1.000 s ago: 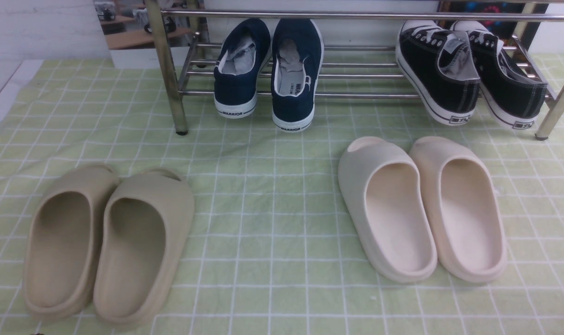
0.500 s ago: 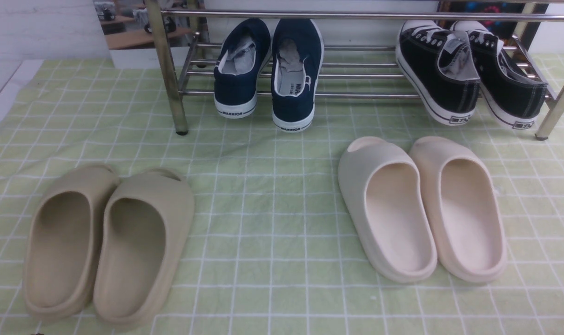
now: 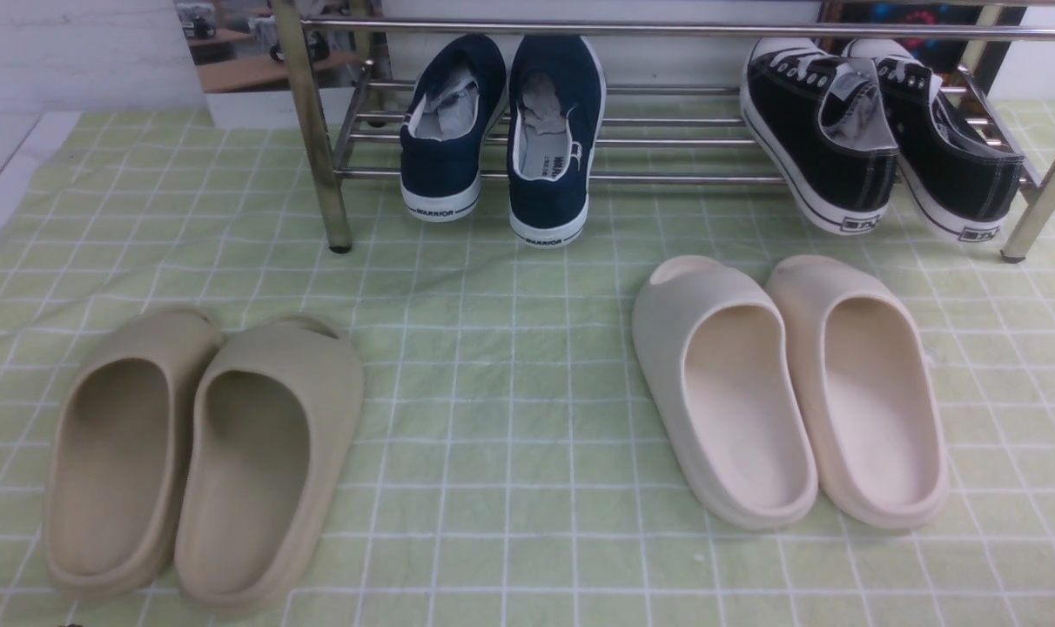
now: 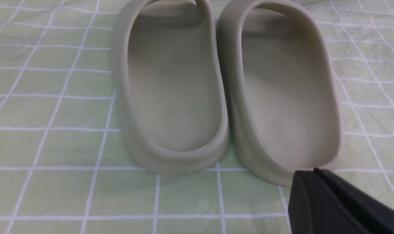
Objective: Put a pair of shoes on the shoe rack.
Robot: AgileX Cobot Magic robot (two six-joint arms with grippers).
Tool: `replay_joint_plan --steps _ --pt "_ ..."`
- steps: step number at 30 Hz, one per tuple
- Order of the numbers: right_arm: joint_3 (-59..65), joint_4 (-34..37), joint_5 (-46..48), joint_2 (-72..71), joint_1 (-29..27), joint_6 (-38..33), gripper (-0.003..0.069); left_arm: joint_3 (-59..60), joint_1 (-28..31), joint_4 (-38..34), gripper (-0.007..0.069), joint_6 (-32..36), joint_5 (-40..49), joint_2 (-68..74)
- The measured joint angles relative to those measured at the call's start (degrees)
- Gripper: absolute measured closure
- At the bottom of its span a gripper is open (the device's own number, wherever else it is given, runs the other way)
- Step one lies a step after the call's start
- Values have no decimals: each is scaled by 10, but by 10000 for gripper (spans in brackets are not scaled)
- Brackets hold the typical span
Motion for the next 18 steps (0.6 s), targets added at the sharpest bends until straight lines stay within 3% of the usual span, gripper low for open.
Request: replay_joint_plan --steps 18 --pt "0 0 0 0 0 0 419 0 0 0 613 0 0 0"
